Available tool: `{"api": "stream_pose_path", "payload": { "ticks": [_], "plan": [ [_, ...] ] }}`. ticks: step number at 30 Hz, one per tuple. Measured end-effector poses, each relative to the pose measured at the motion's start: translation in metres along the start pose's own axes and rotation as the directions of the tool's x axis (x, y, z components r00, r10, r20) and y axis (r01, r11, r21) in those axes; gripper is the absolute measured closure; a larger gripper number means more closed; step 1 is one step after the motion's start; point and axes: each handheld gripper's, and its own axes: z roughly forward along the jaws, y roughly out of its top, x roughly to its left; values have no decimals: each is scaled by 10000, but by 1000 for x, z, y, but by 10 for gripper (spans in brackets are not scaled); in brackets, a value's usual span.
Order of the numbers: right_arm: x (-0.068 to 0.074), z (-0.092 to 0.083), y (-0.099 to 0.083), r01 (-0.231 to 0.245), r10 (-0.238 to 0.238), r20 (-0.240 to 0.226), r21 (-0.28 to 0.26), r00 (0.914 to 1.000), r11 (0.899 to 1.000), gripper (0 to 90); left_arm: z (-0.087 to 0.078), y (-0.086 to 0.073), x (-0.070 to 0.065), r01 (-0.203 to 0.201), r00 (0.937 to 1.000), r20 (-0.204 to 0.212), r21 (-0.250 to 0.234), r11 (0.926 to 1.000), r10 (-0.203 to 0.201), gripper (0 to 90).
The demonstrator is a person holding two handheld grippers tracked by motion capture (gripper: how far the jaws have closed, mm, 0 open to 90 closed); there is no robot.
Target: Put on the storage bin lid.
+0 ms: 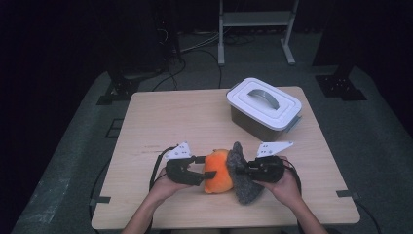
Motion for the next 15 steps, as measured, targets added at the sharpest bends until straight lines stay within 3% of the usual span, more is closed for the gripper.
{"api": "stream_pose_path", "payload": {
  "ticks": [3, 5, 7, 9, 12, 15],
  "plan": [
    [-1, -2, 0, -118, 117, 125, 57, 9999, 9999, 788, 0, 0, 0, -109, 9997, -215, -17, 9999, 109, 417],
    [5, -4, 3, 141, -140, 226, -42, 9996, 9999, 788, 0, 0, 1, 24, 9996, -293, -123, 9999, -27, 461],
    [11, -7, 8, 217, -223, -127, -444, 9997, 9988, 788, 0, -1, 2, 272, 9990, -345, -266, 9993, -281, 472],
    [21, -7, 13, 593, -601, -162, -450, 9981, 9972, 787, 0, 0, 3, 340, 9986, -393, -323, 9989, -352, 474],
    [26, -1, 12, 925, -925, -35, -168, 9957, 9956, 786, 0, 0, 3, 347, 9987, -369, -331, 9988, -359, 456],
    [17, 2, 7, 745, -745, 20, -15, 9972, 9972, 786, -2, 0, 5, 497, 9986, -172, -404, 9980, -504, 336]
  ]
}}
